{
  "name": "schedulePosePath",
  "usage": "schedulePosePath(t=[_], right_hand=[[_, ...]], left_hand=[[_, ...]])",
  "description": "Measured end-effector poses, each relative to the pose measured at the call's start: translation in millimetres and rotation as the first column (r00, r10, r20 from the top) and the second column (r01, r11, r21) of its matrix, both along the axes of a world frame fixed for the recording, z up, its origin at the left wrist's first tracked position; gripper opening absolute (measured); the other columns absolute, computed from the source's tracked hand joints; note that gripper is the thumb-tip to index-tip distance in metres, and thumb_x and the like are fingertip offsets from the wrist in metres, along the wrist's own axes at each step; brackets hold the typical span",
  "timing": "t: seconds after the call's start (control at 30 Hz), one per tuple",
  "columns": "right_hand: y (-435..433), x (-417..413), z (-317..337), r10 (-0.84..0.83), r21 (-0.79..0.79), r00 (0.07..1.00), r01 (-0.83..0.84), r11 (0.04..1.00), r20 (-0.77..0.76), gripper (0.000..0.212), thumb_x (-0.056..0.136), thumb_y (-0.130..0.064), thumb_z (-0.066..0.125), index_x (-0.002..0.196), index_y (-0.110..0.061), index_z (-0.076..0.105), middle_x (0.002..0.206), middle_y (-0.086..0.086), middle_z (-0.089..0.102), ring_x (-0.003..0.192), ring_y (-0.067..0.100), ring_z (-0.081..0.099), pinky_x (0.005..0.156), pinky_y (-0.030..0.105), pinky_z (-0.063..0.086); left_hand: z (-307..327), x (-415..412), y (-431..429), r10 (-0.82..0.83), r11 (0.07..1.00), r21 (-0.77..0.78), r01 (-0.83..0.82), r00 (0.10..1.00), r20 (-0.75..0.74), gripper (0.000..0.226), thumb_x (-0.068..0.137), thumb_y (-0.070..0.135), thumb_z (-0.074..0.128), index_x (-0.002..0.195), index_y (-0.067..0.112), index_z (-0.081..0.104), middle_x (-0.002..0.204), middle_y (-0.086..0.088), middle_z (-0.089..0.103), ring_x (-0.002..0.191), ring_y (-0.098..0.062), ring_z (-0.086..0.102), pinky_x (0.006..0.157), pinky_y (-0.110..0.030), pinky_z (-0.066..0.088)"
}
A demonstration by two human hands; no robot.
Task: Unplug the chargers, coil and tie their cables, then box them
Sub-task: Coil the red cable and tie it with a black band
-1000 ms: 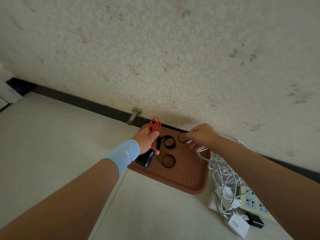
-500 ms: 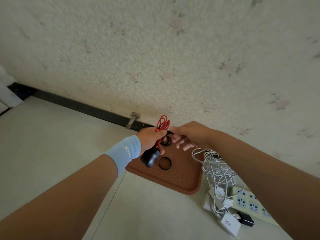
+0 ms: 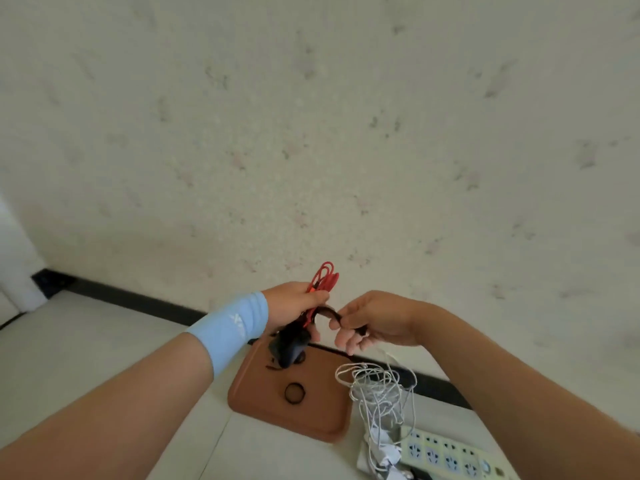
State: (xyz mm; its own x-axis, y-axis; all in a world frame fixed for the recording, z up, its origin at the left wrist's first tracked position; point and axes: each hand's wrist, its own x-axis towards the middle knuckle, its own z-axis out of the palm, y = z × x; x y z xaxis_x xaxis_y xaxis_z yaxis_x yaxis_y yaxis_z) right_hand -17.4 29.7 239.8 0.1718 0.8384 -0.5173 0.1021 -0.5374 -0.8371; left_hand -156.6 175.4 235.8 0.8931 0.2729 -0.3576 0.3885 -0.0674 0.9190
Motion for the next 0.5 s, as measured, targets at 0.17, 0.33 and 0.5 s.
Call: schedulePosePath(t=[0.17,0.33,0.5], right_hand=[[-47,-28,64,-0.463,0.294,0.878,0.414,0.861,0.119,0.023,0.102,-0.012,0.050,0.102,-0.009,0.072,0.055,-0.003,0.039,0.046,0.012,0.030,0.046,0.024,0.024],[-106,-72,107,-0.504,0.580,0.862,0.382,0.719,0.057,0.027,0.101,-0.015,0.058,0.085,-0.023,0.079,0.069,-0.002,0.060,0.055,0.011,0.046,0.051,0.022,0.034],[-134,-99,110,-0.442,0.571,0.895,0.337,0.749,0.052,0.009,0.091,-0.008,0.072,0.090,-0.010,0.081,0.071,0.006,0.071,0.047,0.013,0.048,0.043,0.018,0.033]], left_hand=[[68,-20,-44,0.040,0.999,-0.008,-0.040,0.996,0.085,0.016,0.105,0.025,0.043,0.102,0.012,0.052,0.084,-0.003,0.067,0.066,-0.023,0.067,0.082,-0.042,0.054],[100,-37,-97,0.002,0.991,0.131,-0.020,0.991,0.134,0.016,0.102,0.026,0.046,0.094,0.014,0.052,0.073,0.000,0.057,0.061,-0.022,0.063,0.083,-0.045,0.054],[97,-44,-141,0.001,0.975,0.219,-0.048,0.978,0.208,0.016,0.093,0.023,0.050,0.081,0.021,0.060,0.063,0.004,0.055,0.056,-0.019,0.056,0.082,-0.053,0.055]])
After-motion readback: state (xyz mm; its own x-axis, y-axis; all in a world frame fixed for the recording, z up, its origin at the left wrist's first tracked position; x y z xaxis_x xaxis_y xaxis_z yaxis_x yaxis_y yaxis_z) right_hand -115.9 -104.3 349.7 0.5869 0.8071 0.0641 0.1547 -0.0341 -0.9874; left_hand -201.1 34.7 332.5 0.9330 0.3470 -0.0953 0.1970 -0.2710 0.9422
